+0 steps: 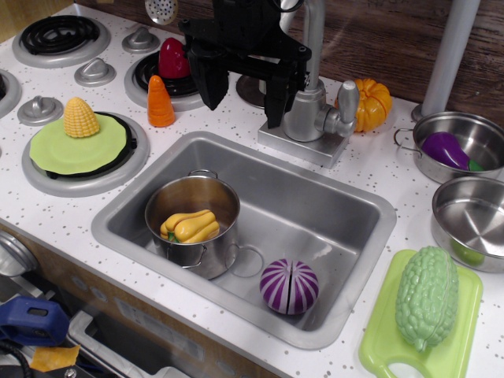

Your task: Turn faucet front to left

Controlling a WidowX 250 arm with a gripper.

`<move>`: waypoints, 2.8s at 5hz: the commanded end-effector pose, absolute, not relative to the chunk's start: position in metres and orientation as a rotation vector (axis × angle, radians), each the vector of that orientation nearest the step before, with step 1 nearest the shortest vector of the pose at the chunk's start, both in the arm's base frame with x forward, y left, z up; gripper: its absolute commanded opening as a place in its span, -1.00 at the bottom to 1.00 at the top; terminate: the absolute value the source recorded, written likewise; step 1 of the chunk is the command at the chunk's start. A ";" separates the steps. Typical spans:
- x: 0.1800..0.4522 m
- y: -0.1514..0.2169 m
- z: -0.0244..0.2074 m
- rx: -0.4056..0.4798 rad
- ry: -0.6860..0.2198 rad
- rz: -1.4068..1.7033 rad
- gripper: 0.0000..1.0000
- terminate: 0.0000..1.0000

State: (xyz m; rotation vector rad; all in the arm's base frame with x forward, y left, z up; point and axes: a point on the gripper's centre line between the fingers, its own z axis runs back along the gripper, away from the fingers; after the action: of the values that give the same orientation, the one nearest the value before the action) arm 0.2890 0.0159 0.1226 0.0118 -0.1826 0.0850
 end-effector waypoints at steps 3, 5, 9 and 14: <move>0.301 0.016 0.124 0.073 -0.296 0.058 1.00 -1.00; 0.316 0.024 0.112 0.106 -0.435 0.059 1.00 -1.00; 0.348 0.038 0.138 0.118 -0.494 0.024 1.00 -1.00; 0.367 0.109 0.129 0.259 -0.586 -0.090 -1.00 -1.00</move>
State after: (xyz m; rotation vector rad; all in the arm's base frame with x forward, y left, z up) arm 0.3747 0.1074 0.1196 0.2203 -0.5823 -0.0937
